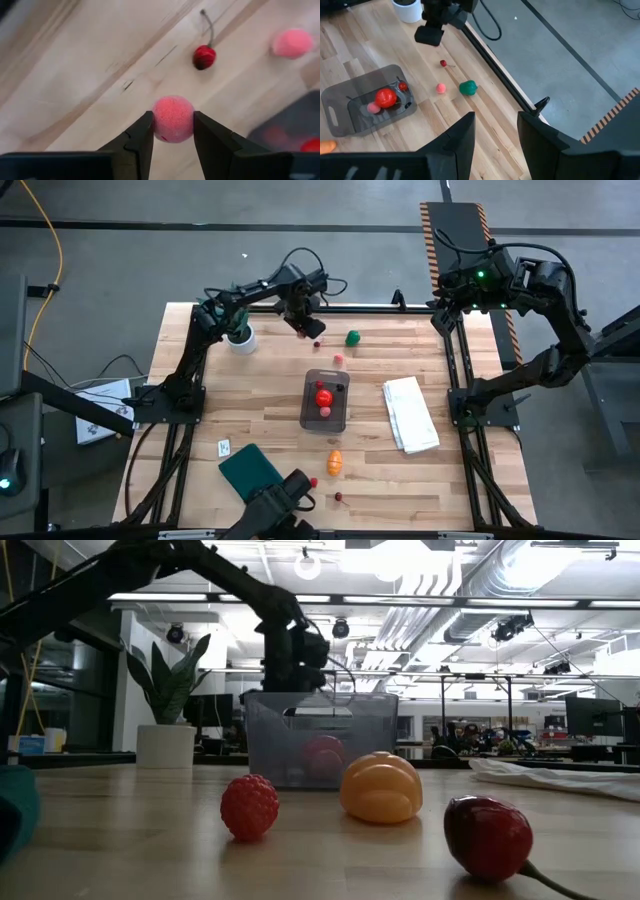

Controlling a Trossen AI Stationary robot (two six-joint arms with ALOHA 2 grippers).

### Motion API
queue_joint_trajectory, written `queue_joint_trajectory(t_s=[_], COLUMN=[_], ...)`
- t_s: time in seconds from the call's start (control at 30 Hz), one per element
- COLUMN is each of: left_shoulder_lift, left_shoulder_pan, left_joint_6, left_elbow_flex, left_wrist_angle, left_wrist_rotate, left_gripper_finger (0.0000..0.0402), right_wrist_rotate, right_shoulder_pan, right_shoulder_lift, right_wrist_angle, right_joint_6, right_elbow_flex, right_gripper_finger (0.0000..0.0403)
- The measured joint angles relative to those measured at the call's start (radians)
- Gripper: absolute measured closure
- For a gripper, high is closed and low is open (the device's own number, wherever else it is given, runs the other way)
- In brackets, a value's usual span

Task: Pick and placing Produce into tupperware
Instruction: Put the pink peach into the transparent black bin

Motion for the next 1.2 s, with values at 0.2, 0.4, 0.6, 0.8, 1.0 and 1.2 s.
queue_joint_trajectory(t_s=[0.2, 0.4, 0.6, 0.8, 1.0, 1.2], left_shoulder_lift=[0.0, -0.001, -0.001, -0.003, -0.003, -0.003], left_shoulder_pan=[-0.011, -0.056, -0.154, -0.285, -0.404, -0.493], left_joint_6=[0.074, 0.098, 0.106, 0.109, 0.114, 0.114], left_elbow_flex=[0.147, 0.267, 0.328, 0.326, 0.326, 0.326], left_wrist_angle=[-0.113, -0.19, -0.22, -0.233, -0.233, -0.223], left_wrist_rotate=[0.004, 0.005, 0.006, 0.024, 0.023, 0.022], left_gripper_finger=[0.0284, 0.0284, 0.0284, 0.0284, 0.0284, 0.0284], right_wrist_rotate=[0.0, 0.001, 0.001, 0.002, 0.002, 0.002], right_shoulder_pan=[0.0, 0.0, 0.0, 0.0, 0.0, 0.0], right_shoulder_lift=[0.0, 0.0, 0.0, 0.0, 0.0, 0.0], right_wrist_angle=[-0.003, -0.003, -0.003, -0.003, -0.004, -0.004], right_joint_6=[-0.001, -0.004, -0.004, -0.001, -0.001, -0.001], right_elbow_flex=[0.0, 0.0, 0.0, 0.0, 0.0, 0.0], right_gripper_finger=[0.0263, 0.0263, 0.0263, 0.0263, 0.0263, 0.0263])
